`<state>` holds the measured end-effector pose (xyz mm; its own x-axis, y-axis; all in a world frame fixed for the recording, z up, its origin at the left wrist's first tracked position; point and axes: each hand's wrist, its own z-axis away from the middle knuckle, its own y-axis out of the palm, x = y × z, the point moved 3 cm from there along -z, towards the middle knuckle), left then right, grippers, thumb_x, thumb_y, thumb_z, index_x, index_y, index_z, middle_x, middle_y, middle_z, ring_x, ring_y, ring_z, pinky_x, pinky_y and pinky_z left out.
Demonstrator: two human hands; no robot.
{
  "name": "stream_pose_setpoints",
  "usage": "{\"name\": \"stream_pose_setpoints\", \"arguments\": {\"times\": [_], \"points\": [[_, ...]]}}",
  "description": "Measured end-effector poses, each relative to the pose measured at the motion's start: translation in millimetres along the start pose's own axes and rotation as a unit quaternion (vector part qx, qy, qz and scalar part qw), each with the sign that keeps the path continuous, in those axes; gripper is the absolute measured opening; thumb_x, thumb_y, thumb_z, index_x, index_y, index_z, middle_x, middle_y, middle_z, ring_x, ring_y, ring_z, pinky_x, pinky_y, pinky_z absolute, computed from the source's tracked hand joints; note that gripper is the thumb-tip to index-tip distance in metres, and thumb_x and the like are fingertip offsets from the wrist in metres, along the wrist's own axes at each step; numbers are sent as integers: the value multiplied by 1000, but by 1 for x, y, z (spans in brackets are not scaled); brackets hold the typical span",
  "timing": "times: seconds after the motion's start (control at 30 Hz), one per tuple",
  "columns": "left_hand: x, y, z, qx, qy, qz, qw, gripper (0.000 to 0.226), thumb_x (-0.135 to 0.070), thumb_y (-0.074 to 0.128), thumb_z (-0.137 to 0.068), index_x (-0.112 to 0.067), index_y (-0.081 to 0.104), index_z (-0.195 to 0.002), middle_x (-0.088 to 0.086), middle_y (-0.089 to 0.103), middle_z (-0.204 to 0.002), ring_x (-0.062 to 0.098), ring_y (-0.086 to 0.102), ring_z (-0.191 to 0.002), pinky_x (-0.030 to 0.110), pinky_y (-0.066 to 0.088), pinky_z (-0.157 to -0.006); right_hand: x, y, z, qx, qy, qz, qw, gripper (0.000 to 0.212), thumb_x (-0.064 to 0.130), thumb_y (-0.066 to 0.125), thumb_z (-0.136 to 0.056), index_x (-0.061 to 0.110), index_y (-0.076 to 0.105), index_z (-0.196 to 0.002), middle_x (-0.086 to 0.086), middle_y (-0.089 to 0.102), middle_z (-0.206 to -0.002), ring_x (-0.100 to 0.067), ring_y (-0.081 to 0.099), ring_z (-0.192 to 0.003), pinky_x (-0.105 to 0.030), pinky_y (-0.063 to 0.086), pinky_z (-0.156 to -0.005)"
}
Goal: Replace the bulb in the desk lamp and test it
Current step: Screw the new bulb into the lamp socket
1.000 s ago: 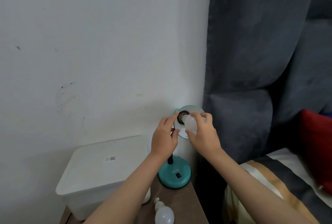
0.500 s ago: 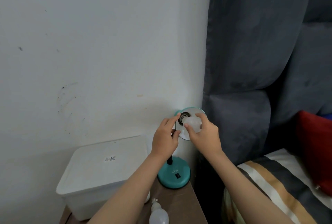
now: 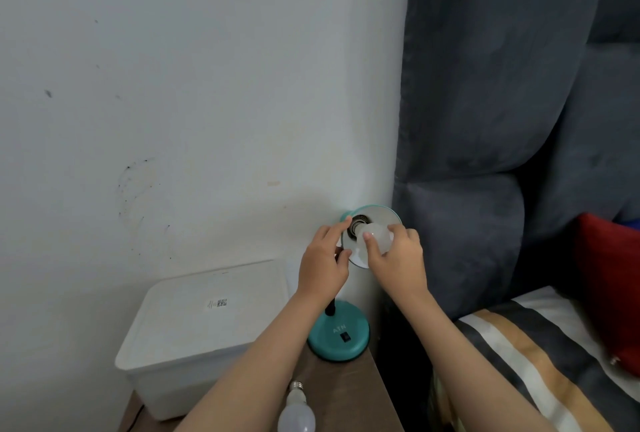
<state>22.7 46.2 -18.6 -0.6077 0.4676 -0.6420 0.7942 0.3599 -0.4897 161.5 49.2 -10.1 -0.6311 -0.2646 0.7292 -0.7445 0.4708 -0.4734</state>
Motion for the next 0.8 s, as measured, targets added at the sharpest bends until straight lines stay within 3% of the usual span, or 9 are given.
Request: {"name": "stream_pose_setpoints", "arguments": {"times": [0.07, 0.13, 0.23, 0.33, 0.47, 0.57, 0.67, 0.8], "points": [[1, 0, 0, -2, 1, -2, 1000, 54, -4, 61, -83, -29, 49, -129, -1, 56, -106, 16, 66, -80, 34, 54, -77, 3, 3, 5, 15, -50, -6, 999, 53, 30, 67, -82, 15, 46, -128, -7, 42, -114, -23, 55, -79, -27, 42, -69], [1, -1, -1, -4, 0, -5, 1000, 55, -4, 61, -83, -29, 49, -129, -1, 56, -106, 16, 66, -80, 35, 54, -78, 0, 5, 5, 24, -60, 0, 998, 50, 27, 69, -80, 18, 50, -125, -11, 48, -115, -25, 58, -79, -26, 42, -69], [0, 1, -1, -1, 0, -5, 1000, 55, -4, 61, -82, -29, 49, -130, 0, 56, -107, 18, 65, -79, 36, 54, -78, -4, 7, 2, 2, -21, -6, 1000, 46, 32, 67, -82, 8, 54, -119, -18, 63, -107, -31, 62, -94, -26, 43, -72], [-1, 2, -1, -2, -1, -5, 1000, 54, -4, 61, -82, -30, 49, -129, -1, 56, -107, 19, 64, -79, 38, 54, -78, -2, 7, -1, -9, 25, -28, 999, 51, 38, 61, -86, 2, 51, -122, -18, 59, -114, -30, 59, -102, -26, 40, -75], [0, 1, -1, -4, 1, -4, 1000, 54, -4, 61, -83, -29, 49, -129, -1, 56, -108, 17, 65, -79, 38, 54, -78, 4, 6, 5, -6, -40, -65, 997, 56, 27, 71, -80, 18, 47, -130, -5, 41, -114, -17, 55, -83, -24, 45, -74], [1, 2, -1, -5, 5, -4, 1000, 55, -4, 61, -82, -29, 49, -129, -1, 56, -107, 18, 65, -78, 38, 54, -78, -1, 5, 5, -3, -52, -63, 997, 51, 22, 74, -77, 22, 54, -124, -9, 49, -112, -14, 58, -74, -17, 44, -69], [2, 2, 0, -6, 3, -4, 1000, 55, -3, 60, -82, -30, 50, -128, -1, 56, -106, 17, 65, -77, 38, 55, -76, -5, 2, -2, -25, -18, -43, 999, 47, 29, 70, -80, 13, 54, -121, -15, 60, -106, -10, 57, -61, -20, 39, -67], [2, 2, -1, -8, 0, -2, 1000, 55, -3, 60, -82, -30, 50, -128, -1, 56, -106, 17, 65, -78, 38, 54, -76, 0, 2, -2, -11, -35, -27, 999, 50, 27, 68, -82, 9, 49, -125, -12, 51, -118, -24, 64, -74, -25, 43, -68]]}}
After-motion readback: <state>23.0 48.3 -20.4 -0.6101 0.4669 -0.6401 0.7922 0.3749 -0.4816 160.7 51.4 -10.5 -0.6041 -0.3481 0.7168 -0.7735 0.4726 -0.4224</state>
